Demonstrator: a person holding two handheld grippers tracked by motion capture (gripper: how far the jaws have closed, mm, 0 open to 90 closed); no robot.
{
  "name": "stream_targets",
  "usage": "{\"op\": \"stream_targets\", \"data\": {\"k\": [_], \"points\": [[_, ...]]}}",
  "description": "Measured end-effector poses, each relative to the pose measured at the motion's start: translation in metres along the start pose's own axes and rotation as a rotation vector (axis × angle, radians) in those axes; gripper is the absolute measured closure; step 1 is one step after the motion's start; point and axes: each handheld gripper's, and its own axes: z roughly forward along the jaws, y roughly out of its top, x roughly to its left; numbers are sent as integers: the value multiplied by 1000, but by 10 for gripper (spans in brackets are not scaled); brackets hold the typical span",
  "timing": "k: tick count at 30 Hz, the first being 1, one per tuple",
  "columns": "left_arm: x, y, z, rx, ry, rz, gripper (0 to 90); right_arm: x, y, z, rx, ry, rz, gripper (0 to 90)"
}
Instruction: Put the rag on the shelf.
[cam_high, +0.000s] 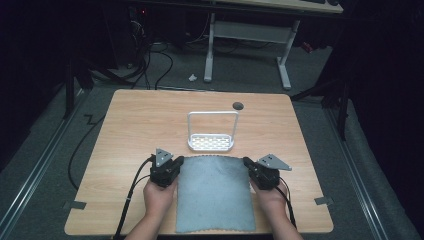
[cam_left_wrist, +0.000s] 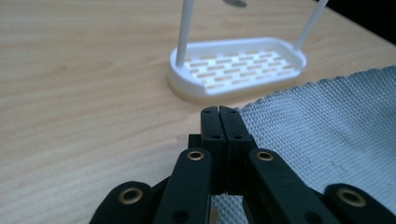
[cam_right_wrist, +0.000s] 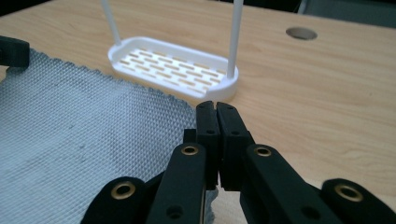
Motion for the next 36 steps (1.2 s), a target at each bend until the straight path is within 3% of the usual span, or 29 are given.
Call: {"op": "stream_targets", "data": {"k": [11,17,36], "points": [[-2,37,-30,-129,-22,7,895,4,37,-29,-152,-8,-31,895],[-6,55,-42,-178,-22,42,895,4,57,-41,-212,-12,-37,895],[-21,98,-79,-319,-17,113,895,8,104,-70,-337,-14,-75,896]]}}
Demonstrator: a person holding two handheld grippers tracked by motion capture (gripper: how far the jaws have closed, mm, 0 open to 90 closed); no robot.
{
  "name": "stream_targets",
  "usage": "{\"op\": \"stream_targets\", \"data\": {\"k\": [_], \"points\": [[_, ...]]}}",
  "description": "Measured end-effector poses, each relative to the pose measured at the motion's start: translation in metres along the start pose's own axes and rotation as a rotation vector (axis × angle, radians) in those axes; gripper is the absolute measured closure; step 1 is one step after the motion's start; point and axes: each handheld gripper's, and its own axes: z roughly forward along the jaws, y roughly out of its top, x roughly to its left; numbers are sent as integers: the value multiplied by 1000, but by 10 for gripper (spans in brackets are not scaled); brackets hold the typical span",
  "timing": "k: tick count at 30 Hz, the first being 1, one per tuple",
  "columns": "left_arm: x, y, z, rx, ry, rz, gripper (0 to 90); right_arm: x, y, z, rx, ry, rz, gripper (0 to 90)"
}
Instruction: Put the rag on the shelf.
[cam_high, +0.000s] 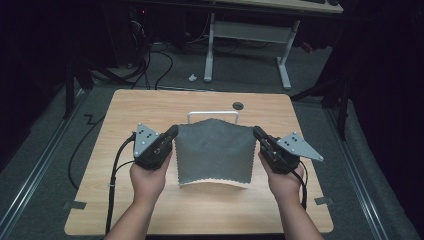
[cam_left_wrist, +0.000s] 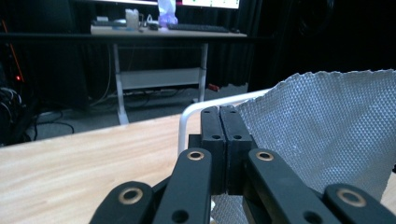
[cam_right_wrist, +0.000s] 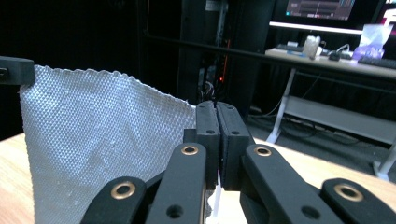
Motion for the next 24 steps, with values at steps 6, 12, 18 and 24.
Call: {"op": "stream_targets", "data": {"k": [6,12,18,24], "points": [[0,13,-3,-29,7,16,895,-1,15,-4,-39,-4,-14,896],[4,20,3,-26,24,28,896,-6,23,-2,-47,-14,-9,897],[7,28,15,-18,43,73,896,-14,28,10,-36,-27,-3,898],[18,34,35,2,71,87,896,-19,32,25,-34,-24,5,898]]}}
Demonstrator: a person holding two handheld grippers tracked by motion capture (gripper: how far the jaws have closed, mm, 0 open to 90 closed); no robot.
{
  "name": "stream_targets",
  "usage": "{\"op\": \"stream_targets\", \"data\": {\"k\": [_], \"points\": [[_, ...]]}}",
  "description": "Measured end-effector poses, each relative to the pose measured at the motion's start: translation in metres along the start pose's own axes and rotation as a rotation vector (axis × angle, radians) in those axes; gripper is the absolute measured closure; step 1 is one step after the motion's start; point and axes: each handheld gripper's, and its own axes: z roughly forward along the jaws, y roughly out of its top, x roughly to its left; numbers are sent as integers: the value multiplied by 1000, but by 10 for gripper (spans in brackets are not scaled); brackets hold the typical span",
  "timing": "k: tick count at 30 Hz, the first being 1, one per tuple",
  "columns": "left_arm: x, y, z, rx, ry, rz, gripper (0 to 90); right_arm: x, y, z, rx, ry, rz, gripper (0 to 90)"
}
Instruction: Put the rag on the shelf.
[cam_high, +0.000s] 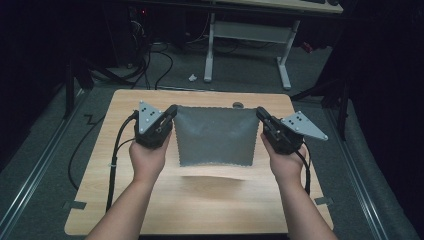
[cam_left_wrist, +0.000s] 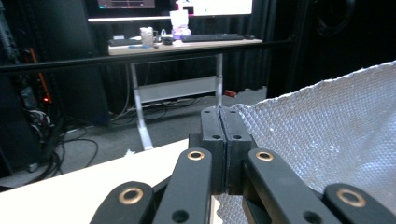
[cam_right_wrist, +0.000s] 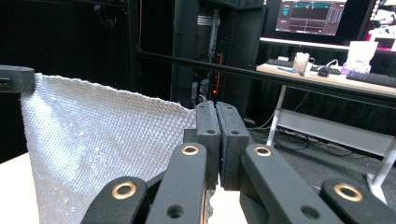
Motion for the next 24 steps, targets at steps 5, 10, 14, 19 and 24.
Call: {"op": "stream_targets", "data": {"k": [5,10,14,19,24], "points": [[8,7,16,19,33,48,896,-4,5,15,6,12,5,899],[22,12,35,31,28,22,896,-13,11,39,24,3,-1,898],[27,11,52,22,31,29,896,-21,12,57,39,-20,-6,898],[33,4,73,7,44,9,896,-29,9,76,29,-46,-6,898],[39,-3,88,32,34,-3,895,-42,-2,95,56,-32,77,898]]}}
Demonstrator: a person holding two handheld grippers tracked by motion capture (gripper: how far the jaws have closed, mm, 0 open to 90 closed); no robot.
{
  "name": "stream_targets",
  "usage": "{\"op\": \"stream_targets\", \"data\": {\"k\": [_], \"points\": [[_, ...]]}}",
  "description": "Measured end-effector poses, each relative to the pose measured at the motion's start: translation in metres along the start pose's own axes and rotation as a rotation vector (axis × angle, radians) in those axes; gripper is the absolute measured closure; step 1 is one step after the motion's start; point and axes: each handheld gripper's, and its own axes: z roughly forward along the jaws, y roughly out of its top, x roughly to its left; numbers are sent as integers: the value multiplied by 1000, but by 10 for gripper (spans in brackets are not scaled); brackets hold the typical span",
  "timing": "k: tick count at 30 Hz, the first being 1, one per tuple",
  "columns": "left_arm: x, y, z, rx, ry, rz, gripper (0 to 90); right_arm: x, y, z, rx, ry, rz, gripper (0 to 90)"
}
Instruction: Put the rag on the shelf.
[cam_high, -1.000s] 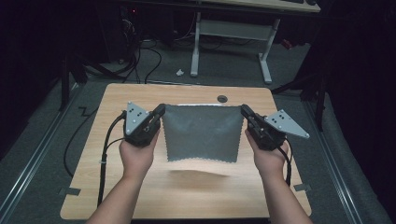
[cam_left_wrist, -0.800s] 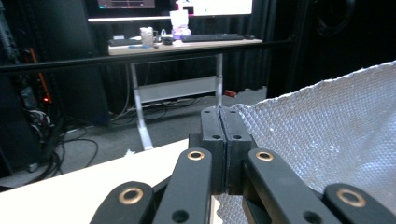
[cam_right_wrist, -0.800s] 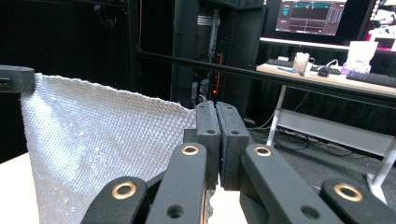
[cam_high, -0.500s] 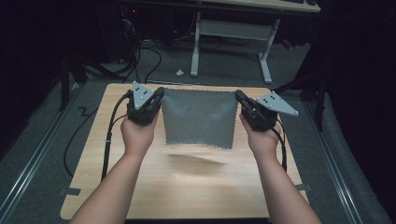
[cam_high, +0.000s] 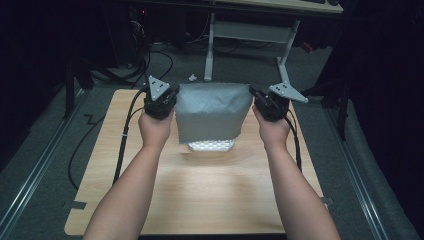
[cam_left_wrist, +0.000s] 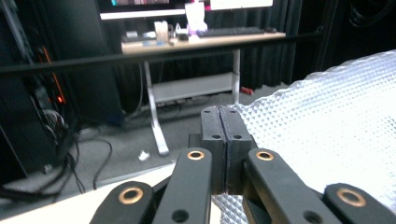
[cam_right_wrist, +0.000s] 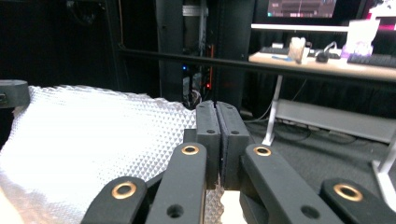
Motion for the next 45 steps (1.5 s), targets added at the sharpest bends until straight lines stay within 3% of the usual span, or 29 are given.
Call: {"op": "stream_targets", "data": {"k": [5,6,8,11,20,26,35,45], "points": [[0,-10,9,39,-3,13,895,-4,-12,14,59,-3,-30,898],[1,-17,13,66,-15,-3,894,-7,-18,18,78,4,-31,898],[2,-21,14,77,-18,-6,894,-8,-21,20,89,8,-23,898],[3,-39,16,111,-42,-23,894,-12,-36,25,124,21,-24,898],[-2,-69,8,111,-71,-35,895,-6,-62,23,151,36,-34,897],[-12,-88,5,93,-79,-52,894,5,-81,22,163,33,-56,897],[-22,-105,3,105,-103,-66,894,13,-97,18,172,28,-77,897],[-20,-116,0,139,-115,-73,894,10,-107,17,200,8,-66,897]]}}
